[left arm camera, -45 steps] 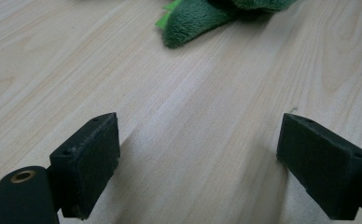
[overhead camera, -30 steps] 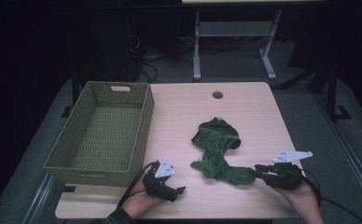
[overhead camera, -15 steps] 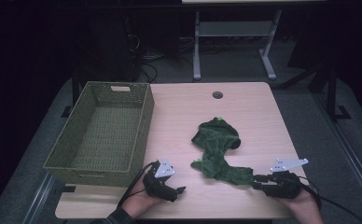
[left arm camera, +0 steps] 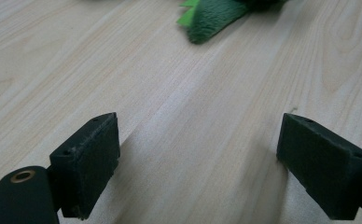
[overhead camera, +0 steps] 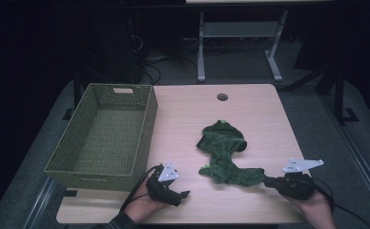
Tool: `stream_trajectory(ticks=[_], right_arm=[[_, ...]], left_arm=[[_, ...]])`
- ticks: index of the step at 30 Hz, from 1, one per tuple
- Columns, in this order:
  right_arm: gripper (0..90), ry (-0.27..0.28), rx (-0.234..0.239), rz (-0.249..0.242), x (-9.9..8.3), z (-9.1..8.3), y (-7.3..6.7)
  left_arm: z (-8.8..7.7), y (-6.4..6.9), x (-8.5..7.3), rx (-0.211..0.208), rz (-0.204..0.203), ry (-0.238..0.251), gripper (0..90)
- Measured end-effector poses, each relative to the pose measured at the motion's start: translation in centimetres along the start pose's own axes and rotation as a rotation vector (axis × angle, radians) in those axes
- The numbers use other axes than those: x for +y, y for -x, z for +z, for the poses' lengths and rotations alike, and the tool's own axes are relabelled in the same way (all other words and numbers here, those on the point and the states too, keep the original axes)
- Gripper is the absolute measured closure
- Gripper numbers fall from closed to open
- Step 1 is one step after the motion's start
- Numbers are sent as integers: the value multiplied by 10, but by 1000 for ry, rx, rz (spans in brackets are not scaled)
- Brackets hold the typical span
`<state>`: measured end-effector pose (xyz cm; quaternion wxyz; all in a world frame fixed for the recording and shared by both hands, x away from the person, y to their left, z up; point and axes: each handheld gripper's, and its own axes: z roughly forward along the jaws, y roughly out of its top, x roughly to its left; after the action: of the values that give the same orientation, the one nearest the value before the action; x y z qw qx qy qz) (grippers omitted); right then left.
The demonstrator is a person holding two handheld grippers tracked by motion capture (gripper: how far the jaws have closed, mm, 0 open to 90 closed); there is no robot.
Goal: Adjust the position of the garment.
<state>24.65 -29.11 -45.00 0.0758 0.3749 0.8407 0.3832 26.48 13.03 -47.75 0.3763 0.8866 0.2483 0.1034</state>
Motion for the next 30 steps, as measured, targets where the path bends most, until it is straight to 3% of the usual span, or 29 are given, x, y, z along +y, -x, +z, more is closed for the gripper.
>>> stream_trajectory(ticks=[3,7,14,23,30], right_arm=[[860,18,-8,-1,1,-4,1],[862,69,9,-41,16,-9,-4],[865,92,42,-119,43,-3,-16],[865,96,112,-238,71,15,-34],[857,74,181,-273,90,41,-40]], left_arm=[[0,0,0,0,0,0,125],[0,0,0,0,0,0,125],[0,0,0,-1,0,0,125],[0,0,0,0,-3,3,126],[0,0,0,1,0,3,125]])
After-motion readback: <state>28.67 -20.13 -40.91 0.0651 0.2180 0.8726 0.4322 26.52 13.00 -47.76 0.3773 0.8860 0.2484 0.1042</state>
